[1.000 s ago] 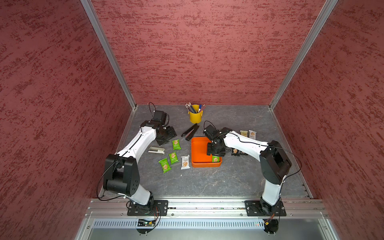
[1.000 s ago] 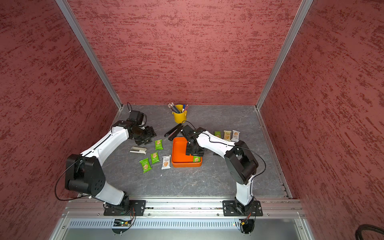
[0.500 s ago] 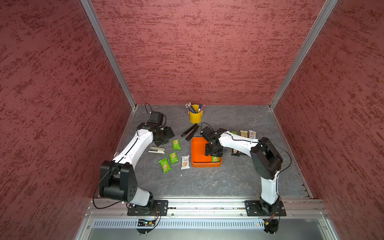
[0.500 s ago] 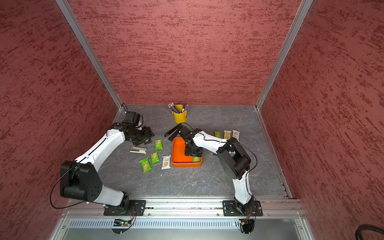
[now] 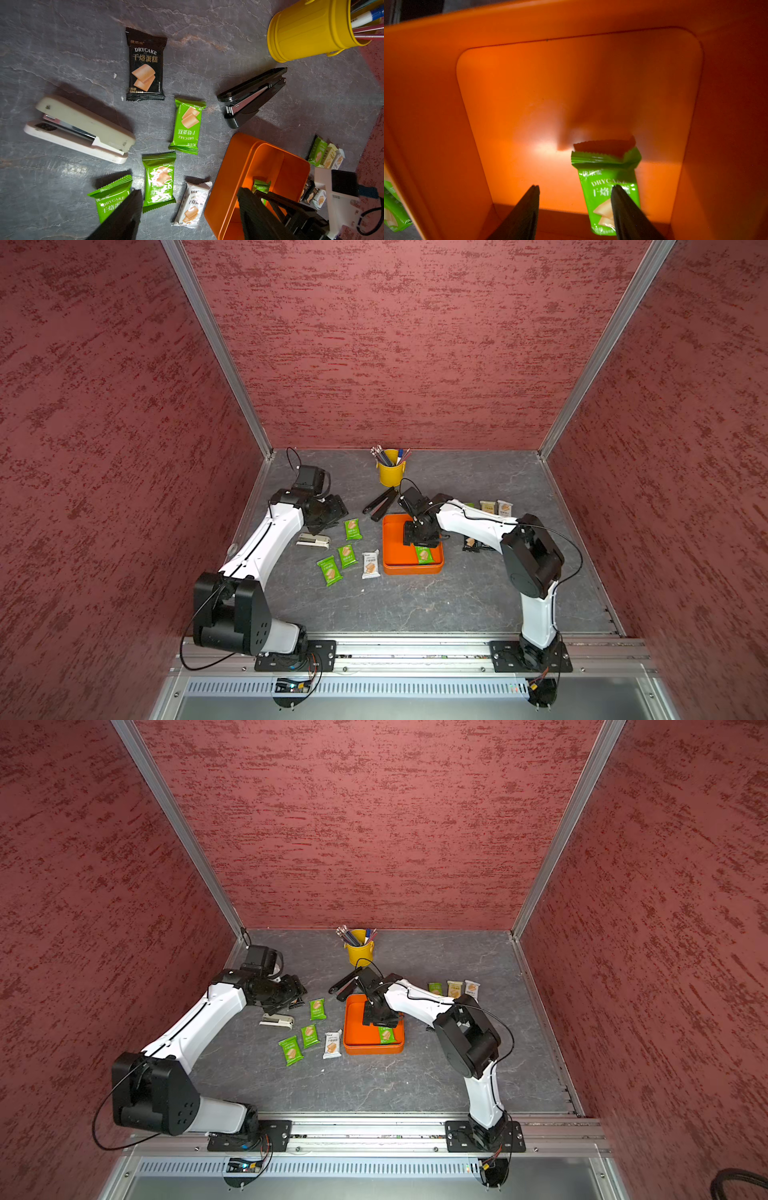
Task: Take the cookies out of the storage box
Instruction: Pick up the cookie from the storage box.
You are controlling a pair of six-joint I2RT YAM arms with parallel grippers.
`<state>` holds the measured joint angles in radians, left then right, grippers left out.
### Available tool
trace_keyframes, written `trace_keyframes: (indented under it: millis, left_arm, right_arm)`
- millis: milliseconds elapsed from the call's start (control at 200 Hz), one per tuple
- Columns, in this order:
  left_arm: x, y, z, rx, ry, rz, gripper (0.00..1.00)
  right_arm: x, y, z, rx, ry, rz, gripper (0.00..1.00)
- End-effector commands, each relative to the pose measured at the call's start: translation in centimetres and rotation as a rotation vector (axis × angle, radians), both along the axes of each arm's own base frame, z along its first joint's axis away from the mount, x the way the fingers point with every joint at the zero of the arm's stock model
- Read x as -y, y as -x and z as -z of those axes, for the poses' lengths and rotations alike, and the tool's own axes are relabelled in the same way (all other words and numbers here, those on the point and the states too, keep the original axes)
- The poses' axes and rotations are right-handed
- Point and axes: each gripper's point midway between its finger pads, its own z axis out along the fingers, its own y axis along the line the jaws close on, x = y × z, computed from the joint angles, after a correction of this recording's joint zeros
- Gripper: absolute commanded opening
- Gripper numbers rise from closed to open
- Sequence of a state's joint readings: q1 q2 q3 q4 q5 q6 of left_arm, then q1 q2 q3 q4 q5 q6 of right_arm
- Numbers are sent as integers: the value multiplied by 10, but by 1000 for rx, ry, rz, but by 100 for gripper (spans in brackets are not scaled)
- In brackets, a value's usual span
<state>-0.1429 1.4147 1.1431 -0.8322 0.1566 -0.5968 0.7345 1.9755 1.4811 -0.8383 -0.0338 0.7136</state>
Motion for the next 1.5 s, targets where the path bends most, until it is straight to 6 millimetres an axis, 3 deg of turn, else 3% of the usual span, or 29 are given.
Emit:
trace_keyframes:
  millis: [0, 596, 887, 1132, 1337, 1493]
  left_arm:
    - [-2, 5, -3, 14, 11, -17, 76]
    - [-8, 17, -6, 19, 7, -59, 76]
    - [-7, 19, -6, 16, 12, -64, 76]
    - [-5, 15, -8, 17, 19, -58, 76]
    - [-6, 13, -12, 24, 13, -52, 76]
    - [-7, 14, -14, 30, 4, -51, 76]
  right_arm:
    - [10, 4, -13, 37, 46, -59, 62]
    - [18, 11, 26, -53, 155, -166, 68]
    - [29, 10, 21, -31, 199, -153, 68]
    - [27, 14, 32, -67, 192, -147, 67]
    - [17, 14, 40, -83, 151, -138, 63]
    - [13, 9, 35, -58, 137, -131, 47]
